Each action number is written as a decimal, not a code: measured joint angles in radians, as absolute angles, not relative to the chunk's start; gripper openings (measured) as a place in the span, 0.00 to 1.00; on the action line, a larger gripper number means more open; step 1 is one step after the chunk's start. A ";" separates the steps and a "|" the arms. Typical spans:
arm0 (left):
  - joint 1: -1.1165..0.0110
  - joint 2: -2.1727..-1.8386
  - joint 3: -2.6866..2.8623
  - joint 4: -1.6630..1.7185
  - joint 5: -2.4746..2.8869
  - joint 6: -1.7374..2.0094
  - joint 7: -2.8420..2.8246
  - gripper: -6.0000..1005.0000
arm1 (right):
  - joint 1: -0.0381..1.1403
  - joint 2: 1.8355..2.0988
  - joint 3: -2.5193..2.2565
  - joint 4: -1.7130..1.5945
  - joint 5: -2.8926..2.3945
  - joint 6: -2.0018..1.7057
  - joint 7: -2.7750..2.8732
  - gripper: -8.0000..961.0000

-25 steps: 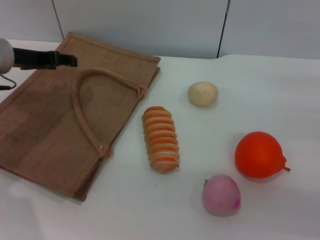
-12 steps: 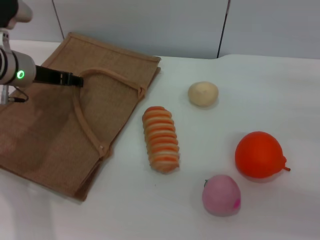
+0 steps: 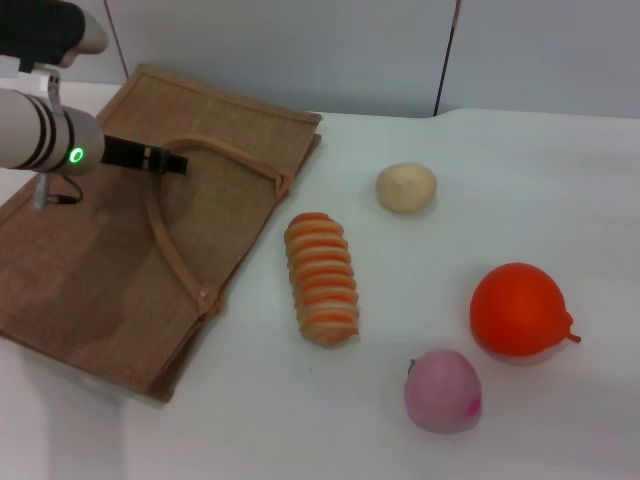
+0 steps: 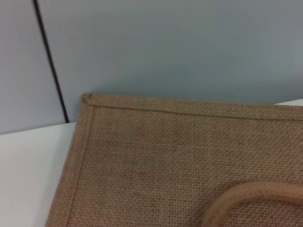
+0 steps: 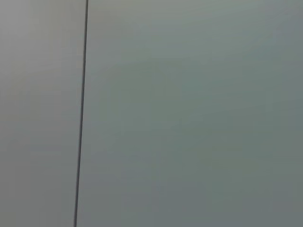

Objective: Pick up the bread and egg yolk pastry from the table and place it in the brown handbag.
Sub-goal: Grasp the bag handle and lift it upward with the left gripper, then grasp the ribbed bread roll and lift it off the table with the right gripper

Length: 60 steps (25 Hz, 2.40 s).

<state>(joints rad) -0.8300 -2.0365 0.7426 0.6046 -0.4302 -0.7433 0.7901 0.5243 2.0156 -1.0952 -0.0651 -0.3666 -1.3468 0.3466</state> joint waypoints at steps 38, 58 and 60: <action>-0.804 -2.037 0.764 0.554 -0.604 -0.661 0.871 0.12 | 0.520 2.016 -1.097 -0.065 -0.369 -1.347 0.347 0.88; -0.553 -2.028 0.583 0.564 -1.551 -1.226 1.617 0.12 | 0.551 1.965 -1.178 -0.272 -0.956 -1.301 0.855 0.88; -0.553 -2.028 0.531 0.543 -1.557 -1.273 1.649 0.12 | 0.556 1.967 -1.178 -0.352 -1.089 -1.250 0.990 0.88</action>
